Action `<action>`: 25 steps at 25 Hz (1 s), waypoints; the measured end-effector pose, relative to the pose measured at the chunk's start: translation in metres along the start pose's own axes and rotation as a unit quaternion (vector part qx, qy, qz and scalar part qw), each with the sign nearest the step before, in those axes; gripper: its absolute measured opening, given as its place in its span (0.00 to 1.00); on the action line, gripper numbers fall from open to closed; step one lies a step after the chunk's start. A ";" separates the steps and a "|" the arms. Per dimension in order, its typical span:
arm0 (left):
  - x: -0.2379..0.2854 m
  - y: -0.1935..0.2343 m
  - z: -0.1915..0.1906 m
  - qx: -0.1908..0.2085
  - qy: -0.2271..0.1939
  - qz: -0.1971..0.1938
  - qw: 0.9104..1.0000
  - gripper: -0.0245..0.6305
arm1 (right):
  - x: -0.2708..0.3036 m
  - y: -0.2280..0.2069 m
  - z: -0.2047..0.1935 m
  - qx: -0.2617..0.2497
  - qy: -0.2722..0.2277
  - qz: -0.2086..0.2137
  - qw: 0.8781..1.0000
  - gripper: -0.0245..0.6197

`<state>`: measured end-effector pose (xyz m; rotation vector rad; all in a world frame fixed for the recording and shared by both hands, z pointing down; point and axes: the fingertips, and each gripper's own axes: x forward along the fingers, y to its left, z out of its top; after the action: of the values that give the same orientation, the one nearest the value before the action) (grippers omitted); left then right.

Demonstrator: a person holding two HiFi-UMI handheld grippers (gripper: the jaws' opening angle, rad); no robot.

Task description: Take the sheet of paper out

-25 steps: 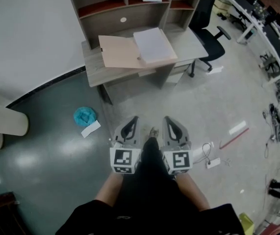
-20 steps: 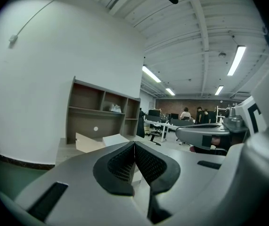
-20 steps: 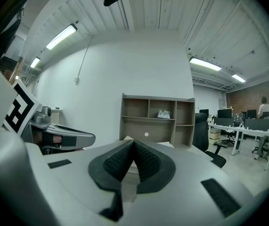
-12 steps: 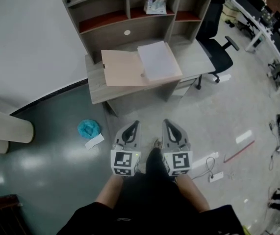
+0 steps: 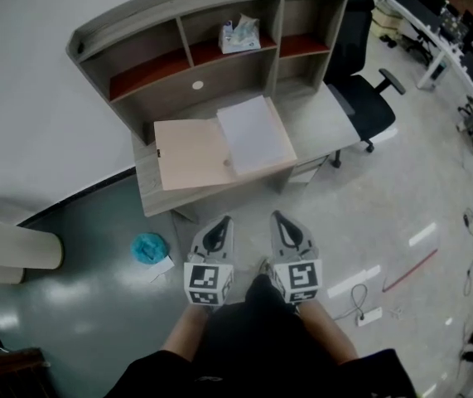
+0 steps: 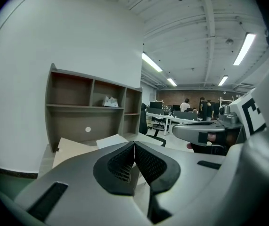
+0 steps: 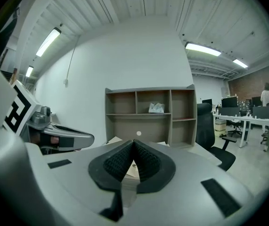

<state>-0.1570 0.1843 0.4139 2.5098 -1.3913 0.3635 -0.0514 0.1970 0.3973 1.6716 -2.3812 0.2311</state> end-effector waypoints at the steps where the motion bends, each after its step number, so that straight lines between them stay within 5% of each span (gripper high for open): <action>1: 0.009 0.000 0.002 -0.002 0.003 0.002 1.000 0.10 | 0.005 -0.008 0.000 0.001 0.004 0.002 1.000 0.06; 11: 0.074 -0.009 0.006 0.000 0.035 0.012 0.999 0.10 | 0.037 -0.075 -0.005 0.019 0.013 0.010 1.000 0.06; 25: 0.150 0.000 0.008 -0.006 0.059 -0.001 0.998 0.10 | 0.053 -0.140 -0.022 0.038 0.042 -0.031 0.998 0.06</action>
<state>-0.0796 0.0631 0.4569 2.4379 -1.3415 0.4926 0.0648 0.1072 0.4326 1.7301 -2.2823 0.3767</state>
